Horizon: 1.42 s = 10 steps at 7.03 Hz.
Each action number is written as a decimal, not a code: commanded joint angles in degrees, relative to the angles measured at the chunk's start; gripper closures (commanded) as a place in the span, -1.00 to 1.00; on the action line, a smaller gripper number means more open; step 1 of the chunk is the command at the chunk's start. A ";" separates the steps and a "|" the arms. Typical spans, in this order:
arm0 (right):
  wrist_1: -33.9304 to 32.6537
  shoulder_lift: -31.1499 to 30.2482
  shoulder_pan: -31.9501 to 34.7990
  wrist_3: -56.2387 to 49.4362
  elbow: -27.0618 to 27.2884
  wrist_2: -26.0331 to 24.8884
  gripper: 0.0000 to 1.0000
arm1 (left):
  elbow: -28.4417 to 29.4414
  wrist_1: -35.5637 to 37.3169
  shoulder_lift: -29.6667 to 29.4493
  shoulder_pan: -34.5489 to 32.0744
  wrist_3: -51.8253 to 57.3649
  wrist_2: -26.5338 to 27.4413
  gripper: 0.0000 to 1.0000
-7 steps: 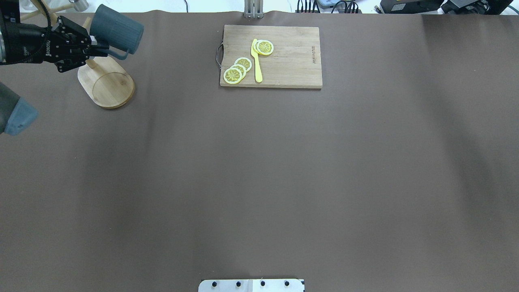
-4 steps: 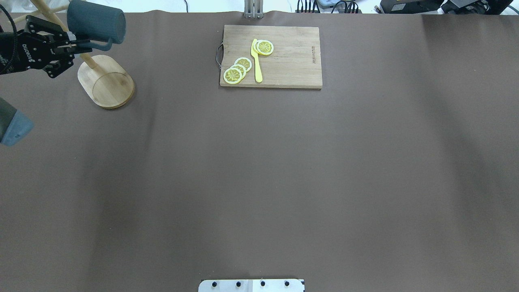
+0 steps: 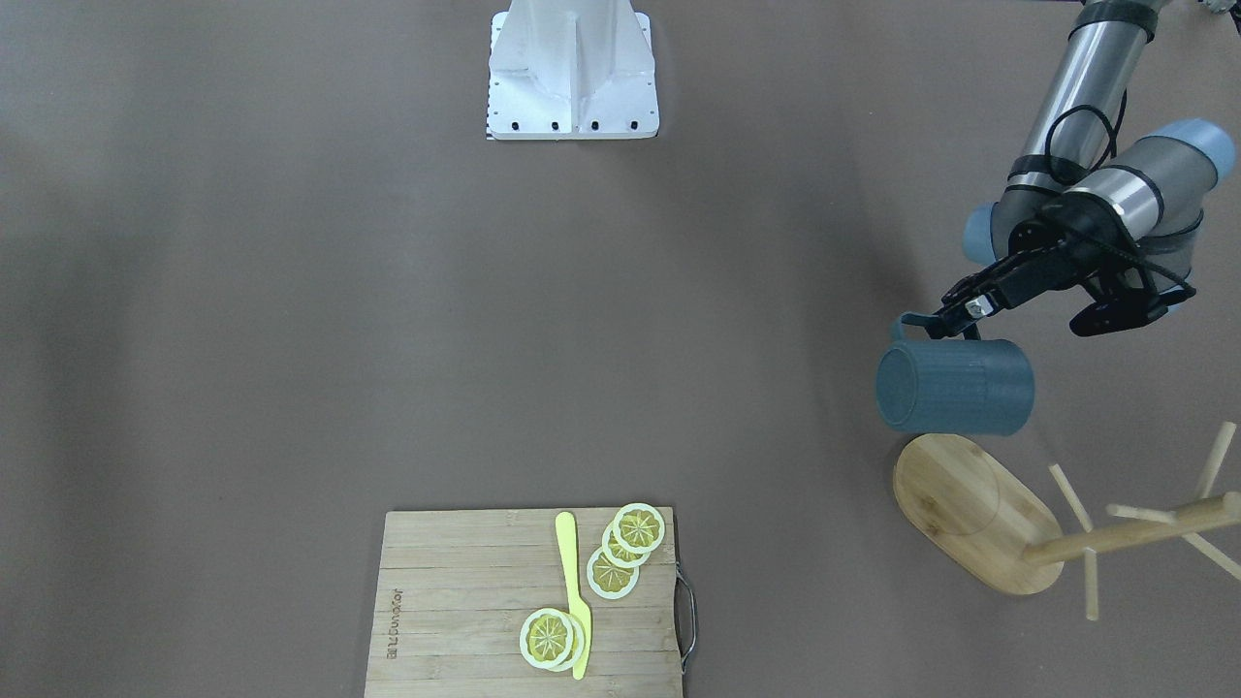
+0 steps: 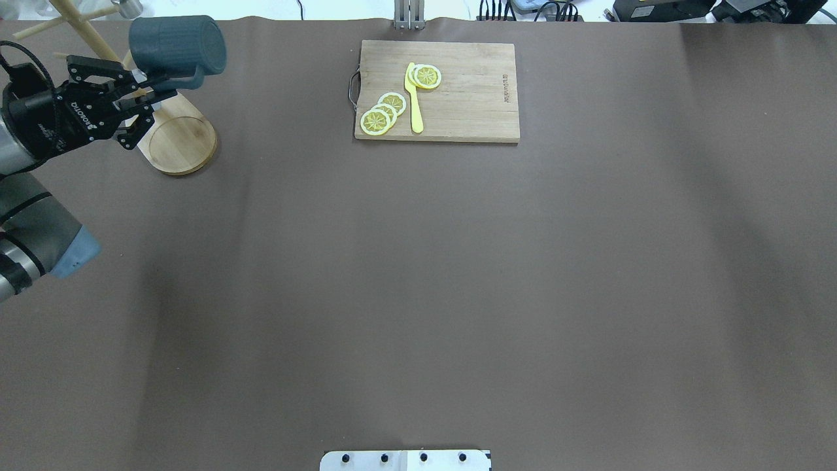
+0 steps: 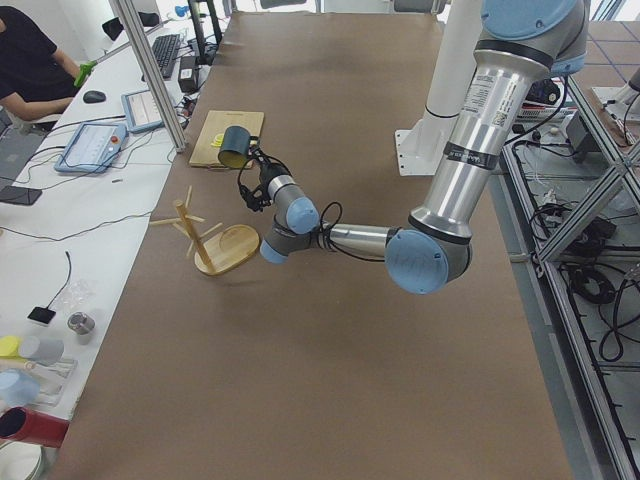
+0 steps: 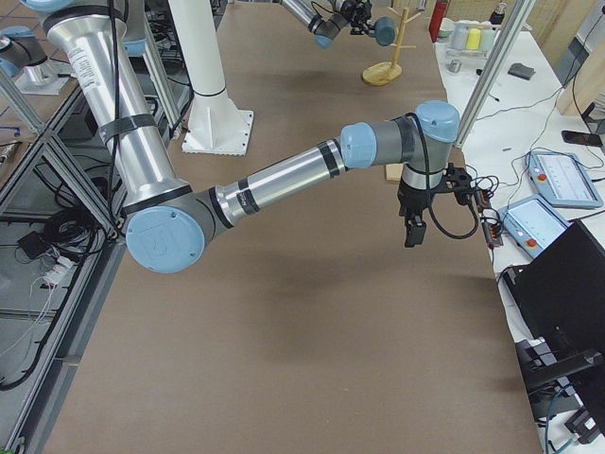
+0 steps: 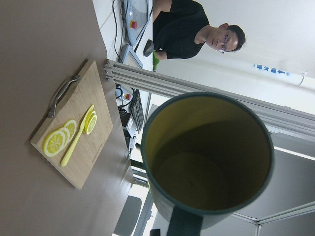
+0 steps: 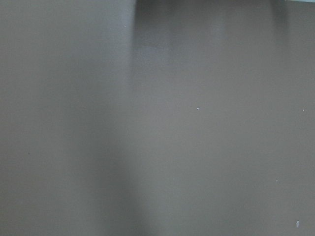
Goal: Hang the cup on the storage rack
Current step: 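Slide the mug handle onto a rack peg with the left gripper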
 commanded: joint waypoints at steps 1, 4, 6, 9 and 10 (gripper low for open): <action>-0.03 -0.02 0.00 0.00 0.00 -0.19 -1.00 | 1.53 -0.21 -0.94 0.57 -0.13 6.85 1.00; -0.03 0.07 -0.09 0.00 0.08 -0.10 -1.00 | 7.49 -0.12 -4.63 -0.31 0.13 9.09 1.00; -0.03 0.25 -0.09 0.09 0.17 -0.11 -1.00 | 11.89 0.05 -7.18 -1.71 0.14 9.44 1.00; -0.03 0.34 -0.61 0.09 0.43 -0.02 -1.00 | 14.10 0.05 -7.19 -3.65 -0.13 9.27 1.00; -0.03 0.33 -0.70 0.09 0.52 -0.02 -1.00 | 14.54 0.05 -7.02 -3.65 -0.22 8.83 1.00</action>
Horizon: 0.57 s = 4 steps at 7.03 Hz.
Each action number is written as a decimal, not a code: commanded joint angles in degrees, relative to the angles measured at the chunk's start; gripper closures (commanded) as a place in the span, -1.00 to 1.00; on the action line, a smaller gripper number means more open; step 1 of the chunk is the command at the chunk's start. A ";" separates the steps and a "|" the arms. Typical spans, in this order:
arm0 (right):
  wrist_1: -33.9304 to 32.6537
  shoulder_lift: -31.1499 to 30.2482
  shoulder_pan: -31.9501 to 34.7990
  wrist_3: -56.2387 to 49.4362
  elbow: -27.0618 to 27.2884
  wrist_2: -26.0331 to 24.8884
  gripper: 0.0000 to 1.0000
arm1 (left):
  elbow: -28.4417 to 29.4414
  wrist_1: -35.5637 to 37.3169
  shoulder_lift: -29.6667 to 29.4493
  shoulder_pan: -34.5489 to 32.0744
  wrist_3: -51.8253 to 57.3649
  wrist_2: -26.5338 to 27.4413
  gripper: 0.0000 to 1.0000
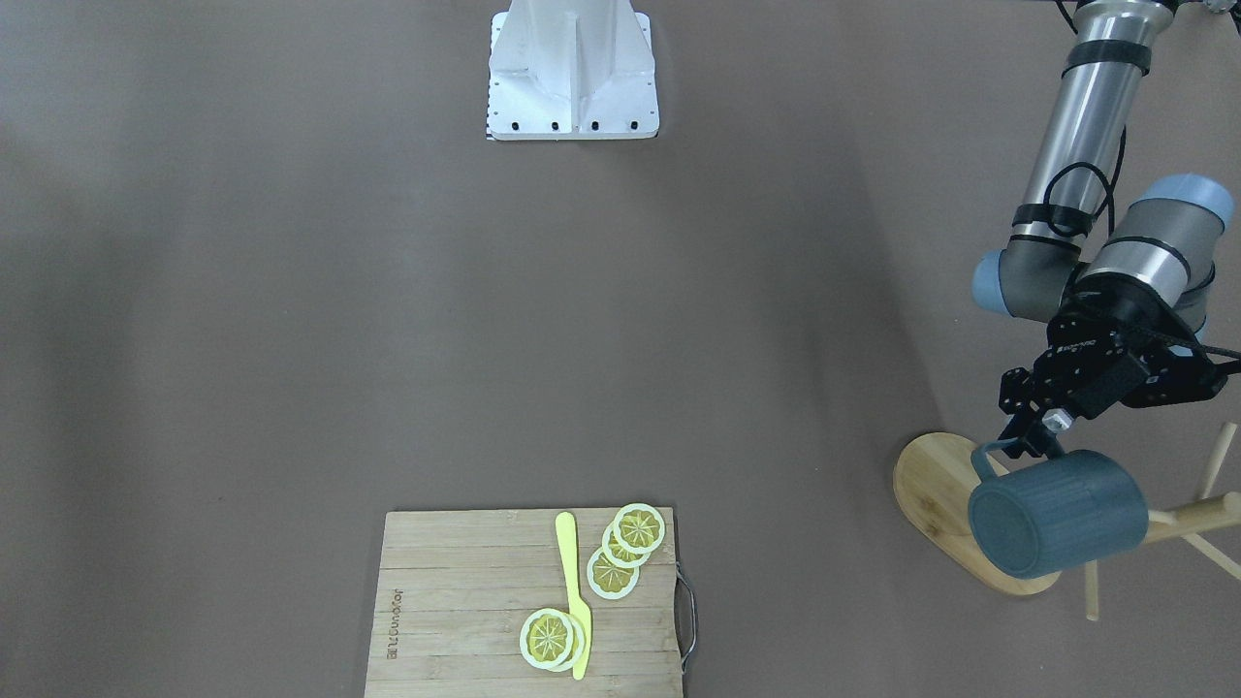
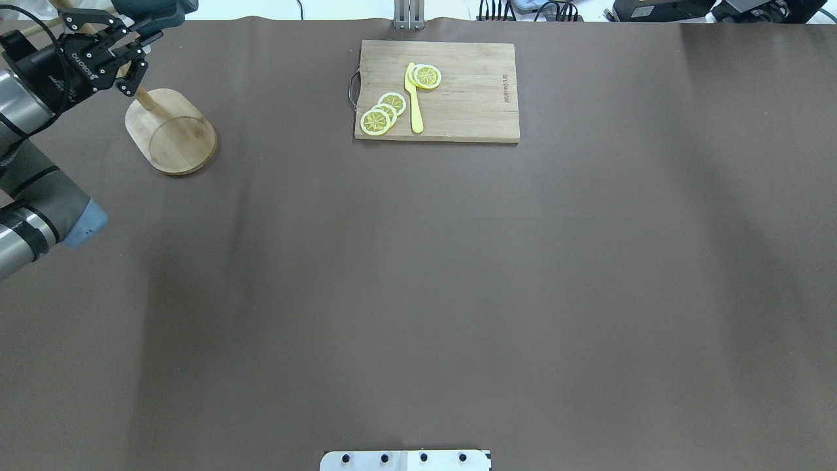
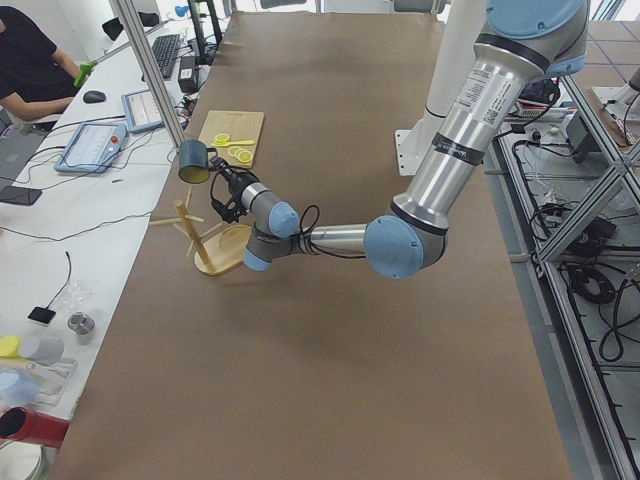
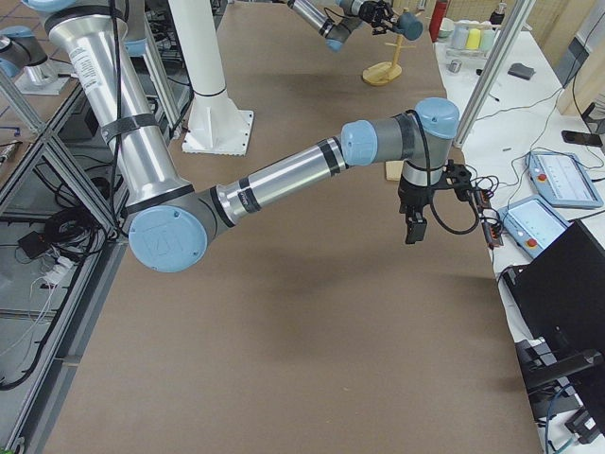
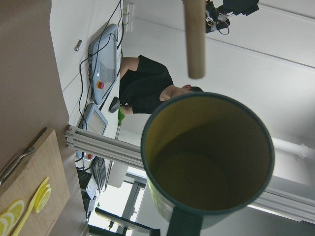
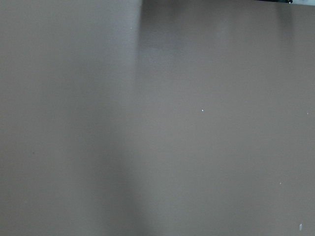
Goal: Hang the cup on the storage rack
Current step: 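Slide the mug handle onto a rack peg with the left gripper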
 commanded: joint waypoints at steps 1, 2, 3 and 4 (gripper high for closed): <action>0.07 0.16 -0.22 0.78 0.24 -0.01 -1.00 | 1.57 -0.26 0.39 -0.20 -3.22 -0.56 1.00; -0.02 0.16 -0.39 0.97 0.67 -0.10 -1.00 | 1.76 -0.26 0.57 -0.29 -7.34 -0.65 1.00; -0.02 0.25 -0.40 0.97 0.76 -0.19 -1.00 | 1.76 -0.35 0.57 -0.46 -8.43 -0.57 1.00; -0.02 0.34 -0.40 1.05 0.85 -0.19 -1.00 | 1.85 -0.35 0.57 -0.81 -10.35 -0.39 1.00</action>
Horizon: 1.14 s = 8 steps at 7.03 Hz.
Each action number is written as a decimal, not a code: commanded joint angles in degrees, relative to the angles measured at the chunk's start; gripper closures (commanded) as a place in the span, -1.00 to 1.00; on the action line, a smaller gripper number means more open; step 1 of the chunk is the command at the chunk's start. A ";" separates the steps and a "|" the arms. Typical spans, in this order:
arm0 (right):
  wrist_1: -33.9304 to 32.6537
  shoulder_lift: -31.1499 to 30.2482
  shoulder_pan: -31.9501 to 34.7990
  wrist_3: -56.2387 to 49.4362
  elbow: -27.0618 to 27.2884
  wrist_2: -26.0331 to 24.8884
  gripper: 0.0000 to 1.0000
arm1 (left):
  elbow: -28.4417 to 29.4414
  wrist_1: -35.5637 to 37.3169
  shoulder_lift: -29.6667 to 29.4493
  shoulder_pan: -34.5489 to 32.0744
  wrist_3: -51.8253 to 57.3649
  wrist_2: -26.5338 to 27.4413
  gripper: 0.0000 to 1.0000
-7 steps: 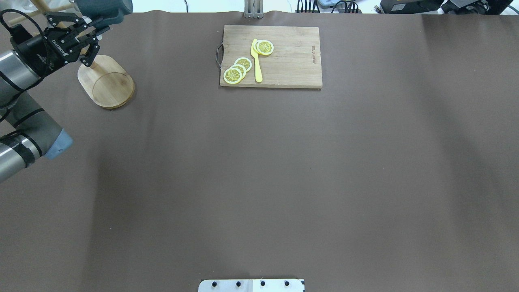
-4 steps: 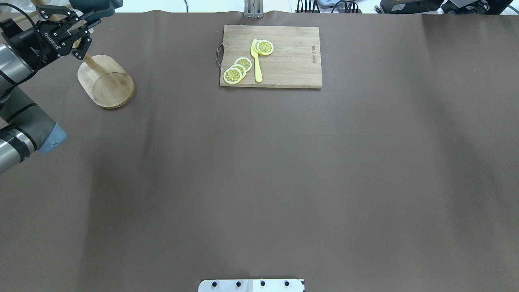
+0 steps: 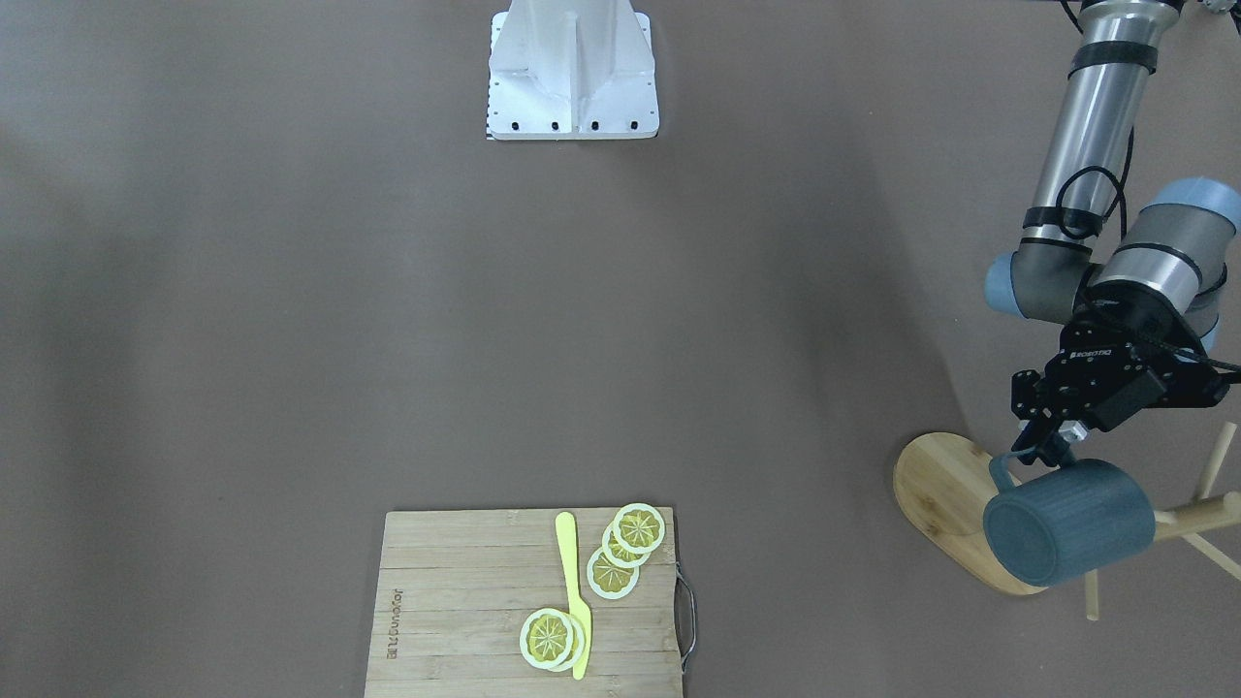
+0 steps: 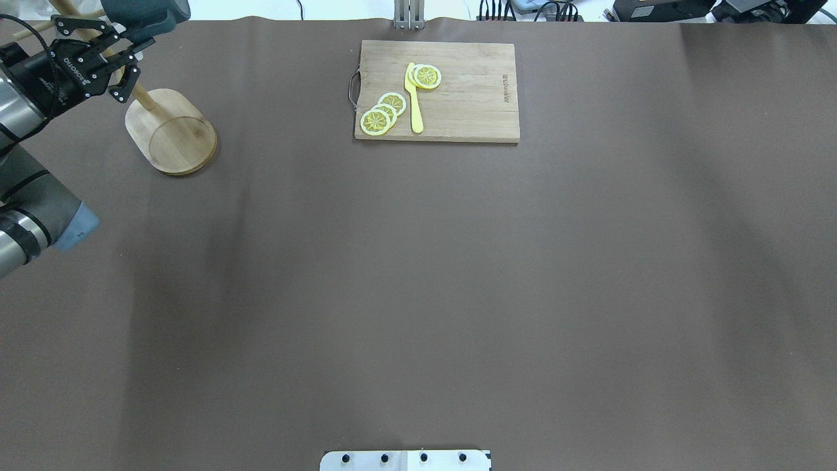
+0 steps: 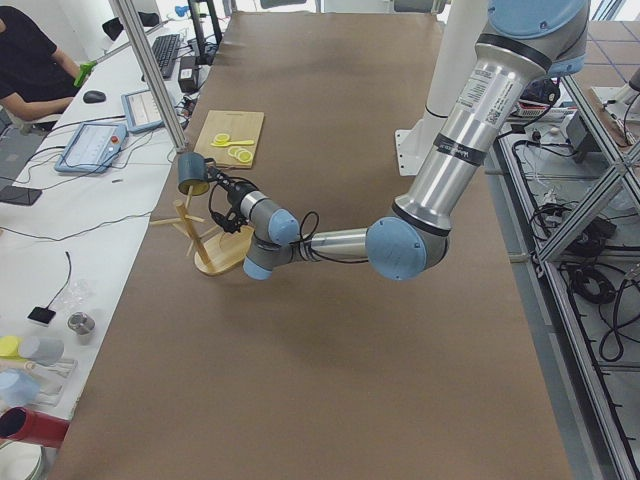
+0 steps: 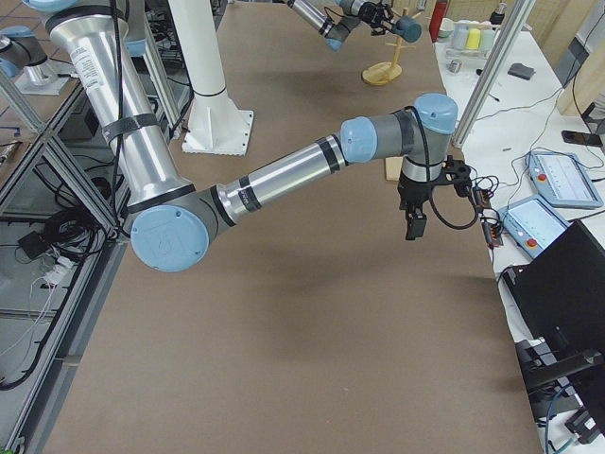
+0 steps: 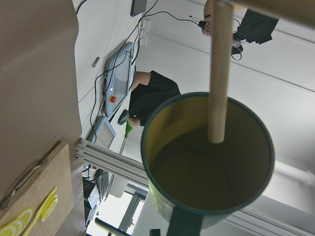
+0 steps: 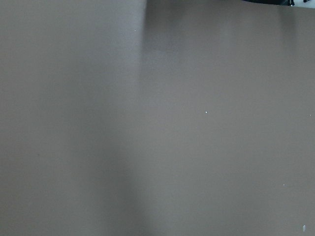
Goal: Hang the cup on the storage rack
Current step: 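Slide the mug handle onto a rack peg with the left gripper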
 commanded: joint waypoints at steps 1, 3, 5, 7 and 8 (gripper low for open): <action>-0.01 0.19 -0.22 0.64 0.41 -0.04 -1.00 | 0.30 -0.21 0.13 -0.42 -5.06 0.67 1.00; -0.01 0.10 -0.31 1.08 0.85 -0.13 -1.00 | 0.65 -2.48 1.35 -0.42 -12.34 4.43 1.00; -0.01 0.10 -0.48 1.26 1.28 -0.13 -1.00 | 0.92 -3.11 1.53 -0.34 -14.57 5.77 1.00; -0.01 0.01 -0.83 2.40 1.90 -0.13 -1.00 | 1.53 -3.11 1.62 0.19 -14.58 7.42 1.00; -0.01 -0.16 -1.18 3.19 2.16 -0.04 -1.00 | 1.88 -3.11 1.54 0.37 -14.84 7.61 1.00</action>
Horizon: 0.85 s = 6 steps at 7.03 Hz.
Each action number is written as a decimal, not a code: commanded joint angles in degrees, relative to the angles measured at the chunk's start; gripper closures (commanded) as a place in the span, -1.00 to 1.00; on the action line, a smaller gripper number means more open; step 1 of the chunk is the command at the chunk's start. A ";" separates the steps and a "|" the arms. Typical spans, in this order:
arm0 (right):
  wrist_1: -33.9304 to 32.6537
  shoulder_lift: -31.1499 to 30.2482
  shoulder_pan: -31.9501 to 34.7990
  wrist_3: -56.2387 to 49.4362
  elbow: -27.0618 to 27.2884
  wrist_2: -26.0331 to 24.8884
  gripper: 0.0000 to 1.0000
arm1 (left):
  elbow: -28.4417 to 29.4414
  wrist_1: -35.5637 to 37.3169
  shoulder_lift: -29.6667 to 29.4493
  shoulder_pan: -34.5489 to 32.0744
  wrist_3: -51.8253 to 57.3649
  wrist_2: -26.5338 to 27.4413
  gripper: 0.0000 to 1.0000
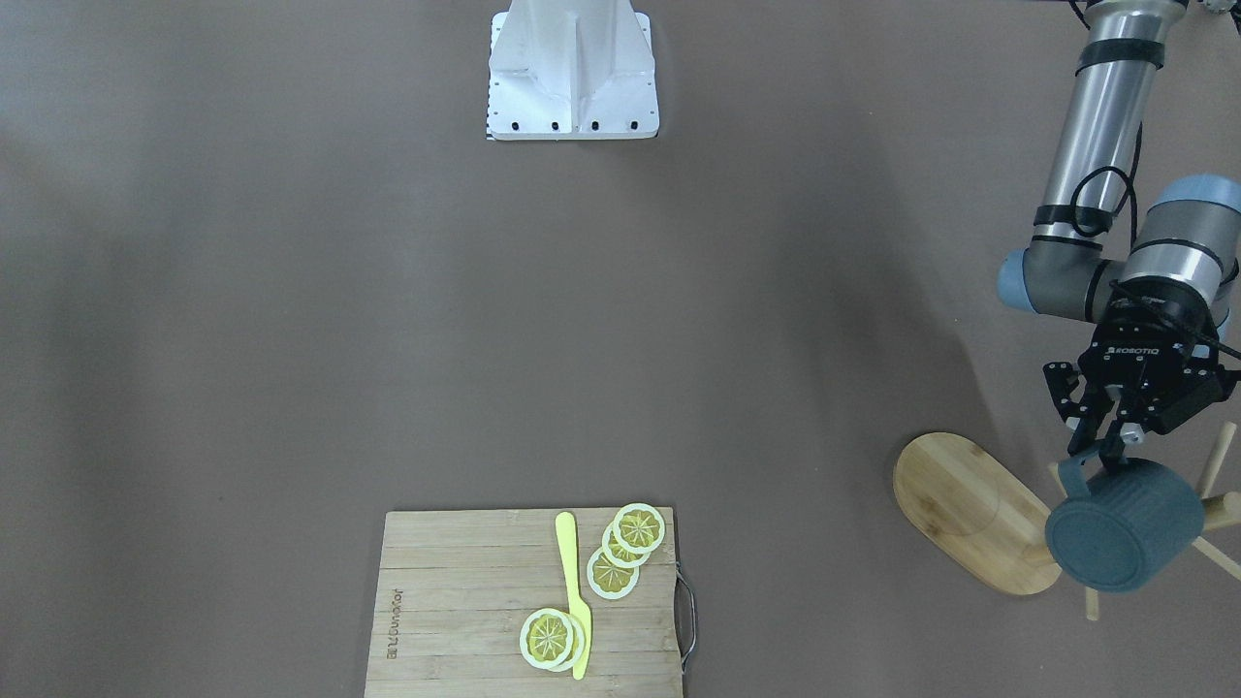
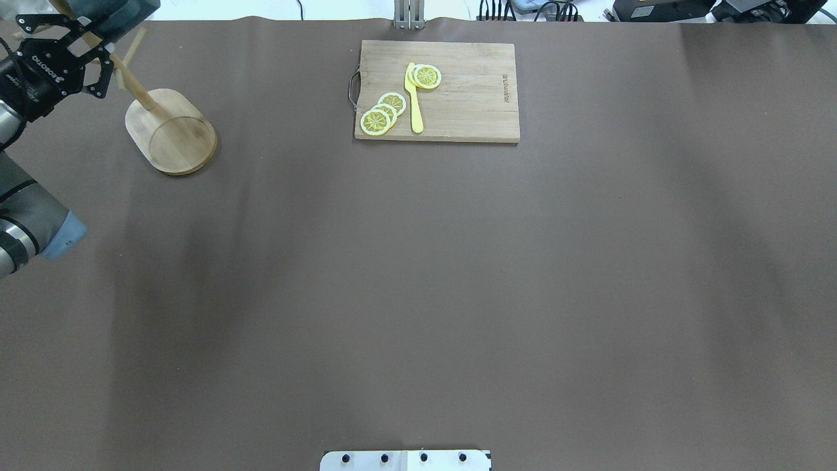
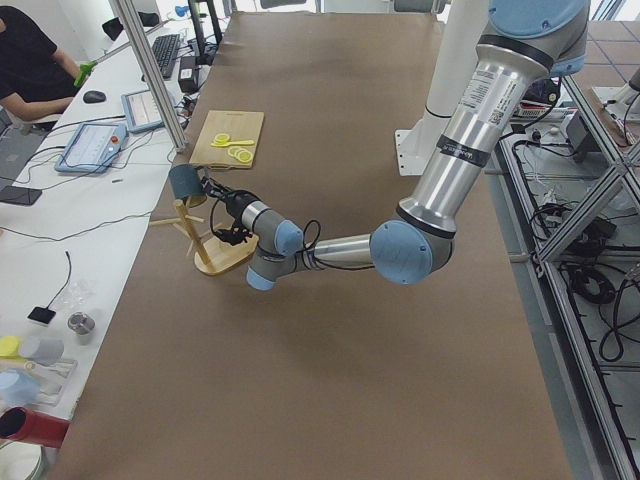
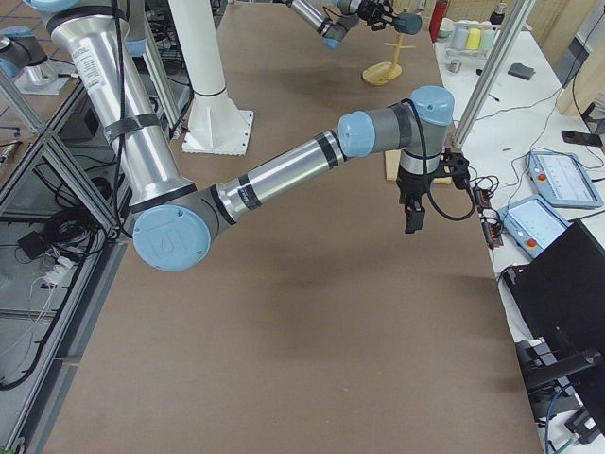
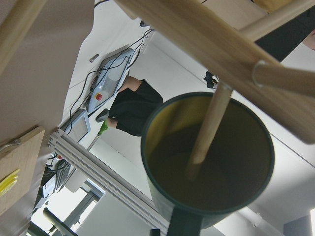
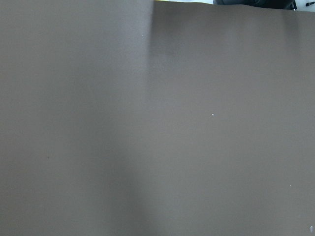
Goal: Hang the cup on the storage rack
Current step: 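Slide the mug handle onto a rack peg with the left gripper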
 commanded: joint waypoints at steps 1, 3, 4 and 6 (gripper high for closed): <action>0.00 -0.33 -0.36 0.94 0.67 0.05 -1.00 | 0.40 -0.02 0.07 0.29 -2.86 0.96 1.00; 0.00 -0.33 -0.45 1.03 0.67 0.05 -1.00 | 0.49 -0.02 -0.02 0.47 -3.06 2.72 1.00; 0.00 -0.33 -0.45 1.03 0.67 0.05 -1.00 | 0.49 0.07 -0.10 0.56 -3.23 3.07 1.00; 0.00 -0.24 -0.54 1.12 0.67 0.22 -1.00 | 0.66 0.16 -0.02 0.82 -3.15 3.87 -0.31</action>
